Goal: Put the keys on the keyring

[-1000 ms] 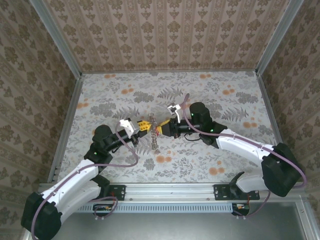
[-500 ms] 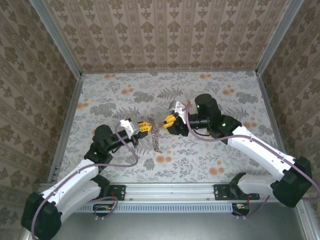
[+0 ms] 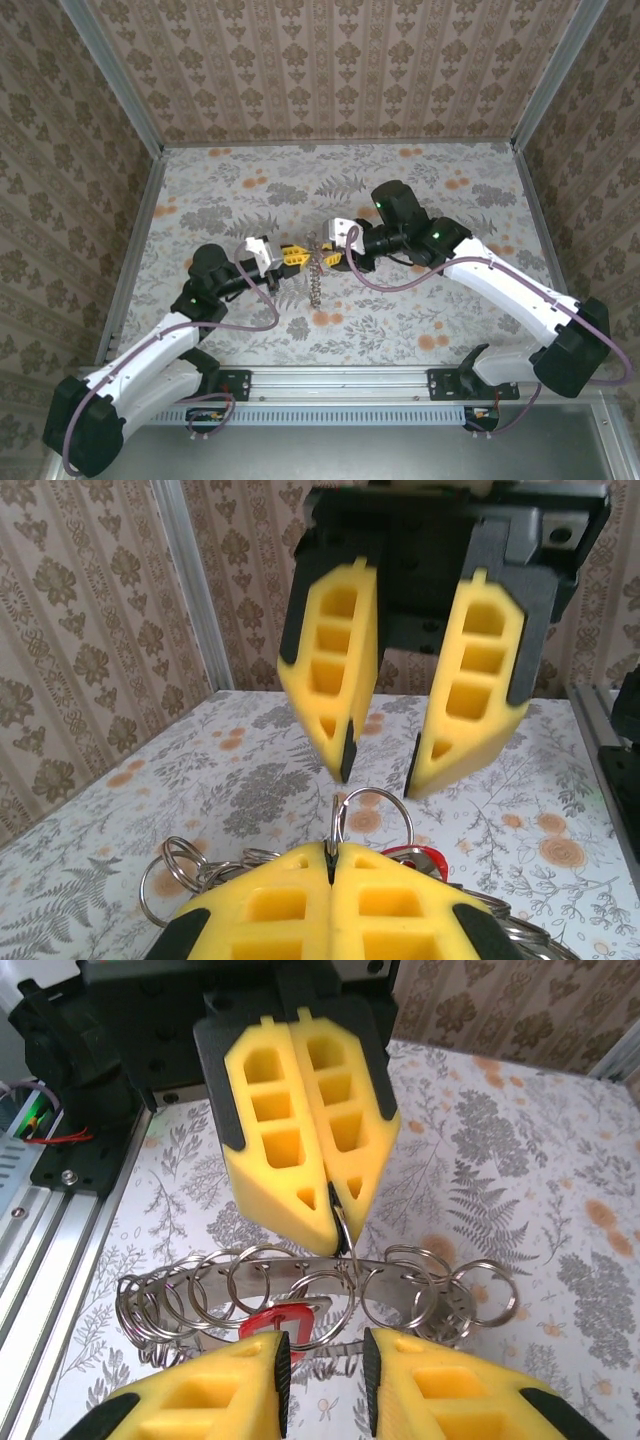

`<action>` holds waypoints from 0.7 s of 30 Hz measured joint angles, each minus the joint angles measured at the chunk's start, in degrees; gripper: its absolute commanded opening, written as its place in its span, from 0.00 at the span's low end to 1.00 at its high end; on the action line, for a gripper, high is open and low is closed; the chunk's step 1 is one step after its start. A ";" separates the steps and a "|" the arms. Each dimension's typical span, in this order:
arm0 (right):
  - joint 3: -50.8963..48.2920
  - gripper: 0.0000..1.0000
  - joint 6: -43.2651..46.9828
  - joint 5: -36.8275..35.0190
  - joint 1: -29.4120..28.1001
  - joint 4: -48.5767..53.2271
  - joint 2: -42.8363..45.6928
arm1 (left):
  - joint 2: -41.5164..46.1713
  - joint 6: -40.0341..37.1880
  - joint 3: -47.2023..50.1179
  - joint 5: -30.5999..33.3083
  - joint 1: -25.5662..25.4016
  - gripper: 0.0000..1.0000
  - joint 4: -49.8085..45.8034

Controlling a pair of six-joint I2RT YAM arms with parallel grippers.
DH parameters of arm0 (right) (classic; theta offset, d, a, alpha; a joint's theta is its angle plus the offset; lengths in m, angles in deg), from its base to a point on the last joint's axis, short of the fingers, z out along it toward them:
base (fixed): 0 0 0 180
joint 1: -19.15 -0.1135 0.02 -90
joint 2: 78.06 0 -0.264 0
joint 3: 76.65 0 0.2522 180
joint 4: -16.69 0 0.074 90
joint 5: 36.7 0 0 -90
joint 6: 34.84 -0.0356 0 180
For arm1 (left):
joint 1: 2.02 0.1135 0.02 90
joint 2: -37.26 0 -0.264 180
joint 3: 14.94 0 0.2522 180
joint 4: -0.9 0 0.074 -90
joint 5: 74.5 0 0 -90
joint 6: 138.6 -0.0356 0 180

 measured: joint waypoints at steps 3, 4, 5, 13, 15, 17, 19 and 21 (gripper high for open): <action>0.02 0.28 -0.04 -0.02 -0.09 0.04 -0.39 | -0.37 0.00 -0.31 -0.61 -0.37 0.00 -0.02; 0.02 0.29 -0.04 -0.02 -0.09 0.02 -0.44 | -0.52 0.00 -0.37 -0.87 -0.52 0.00 -0.04; 0.04 0.29 -0.09 -0.02 -0.09 0.00 -0.44 | -0.66 0.00 -0.46 -0.98 -0.66 0.00 -0.11; 0.04 0.28 -0.81 0.02 -0.09 -0.04 -0.44 | -1.60 -0.02 -1.09 -1.73 -1.16 0.00 -0.52; 0.04 0.28 -0.87 0.04 -0.09 -0.02 -0.42 | -1.90 -0.02 -1.11 -1.79 -1.31 0.00 -0.55; 0.04 0.27 -0.90 0.04 -0.09 -0.04 -0.44 | -2.12 -0.02 -1.11 -1.84 -1.53 0.00 -0.55; 0.04 0.26 -0.90 0.07 -0.09 -0.04 -0.44 | -2.34 -0.02 -1.11 -1.99 -1.81 0.00 -0.55; 0.04 0.26 -0.92 0.31 -0.09 -0.04 -0.44 | -2.45 -0.02 -1.14 -2.05 -1.88 0.00 -0.52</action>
